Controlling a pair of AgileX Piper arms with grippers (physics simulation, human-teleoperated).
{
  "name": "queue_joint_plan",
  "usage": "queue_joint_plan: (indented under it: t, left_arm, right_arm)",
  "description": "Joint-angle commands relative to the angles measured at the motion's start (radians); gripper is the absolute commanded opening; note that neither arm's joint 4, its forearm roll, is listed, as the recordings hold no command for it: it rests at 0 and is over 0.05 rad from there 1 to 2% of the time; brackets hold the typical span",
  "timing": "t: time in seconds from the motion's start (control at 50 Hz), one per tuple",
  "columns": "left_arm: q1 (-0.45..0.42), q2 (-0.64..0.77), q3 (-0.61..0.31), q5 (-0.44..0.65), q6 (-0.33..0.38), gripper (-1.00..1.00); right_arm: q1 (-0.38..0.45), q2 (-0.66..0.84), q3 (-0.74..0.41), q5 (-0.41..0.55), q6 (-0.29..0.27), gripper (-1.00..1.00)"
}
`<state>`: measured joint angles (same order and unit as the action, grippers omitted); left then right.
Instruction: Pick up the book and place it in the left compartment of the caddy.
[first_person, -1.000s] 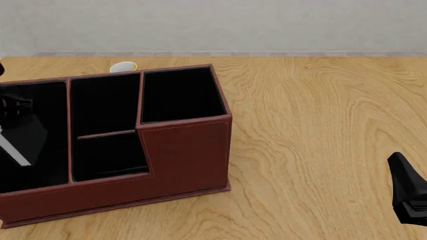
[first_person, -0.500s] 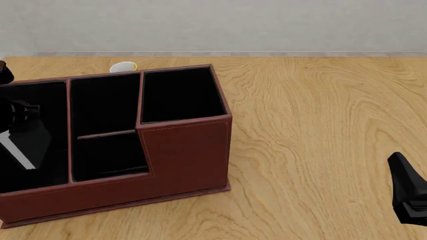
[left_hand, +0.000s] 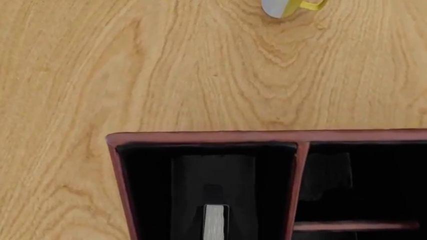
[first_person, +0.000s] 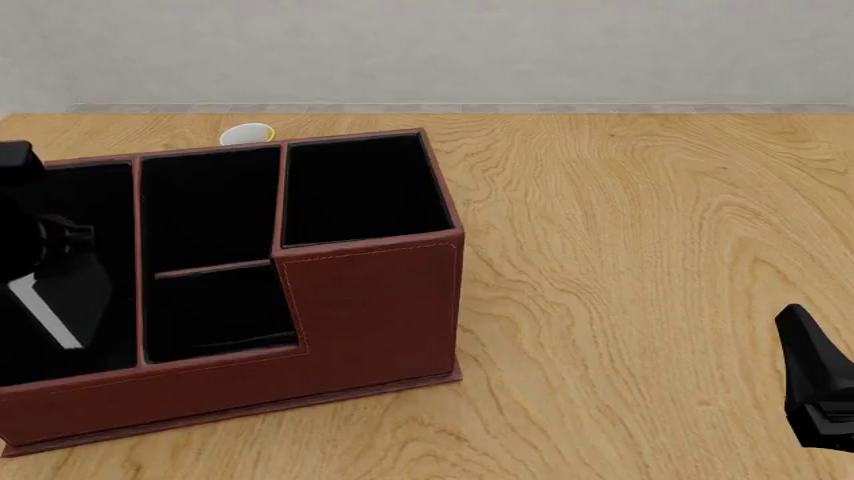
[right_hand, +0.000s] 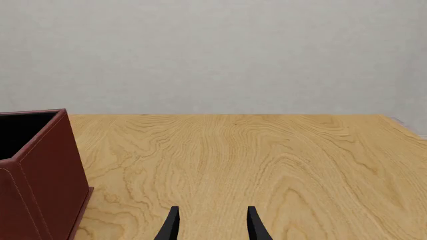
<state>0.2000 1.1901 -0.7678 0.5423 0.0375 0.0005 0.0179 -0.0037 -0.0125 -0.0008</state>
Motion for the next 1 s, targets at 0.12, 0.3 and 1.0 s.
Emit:
queue_joint_plan:
  t: [0.12,0.3,1.0]
  left_arm:
    - [-0.001,0.027,0.026,-0.048,0.014,-1.0]
    - [0.002,0.034,0.03,-0.057,0.018,-1.0]
    - [0.006,0.073,0.065,-0.116,0.019,-1.0]
  right_arm:
    - [0.0,-0.004,0.001,0.003,0.0,1.0]
    - [0.0,-0.004,0.001,0.003,0.0,1.0]
    - [0.0,-0.004,0.001,0.003,0.0,1.0]
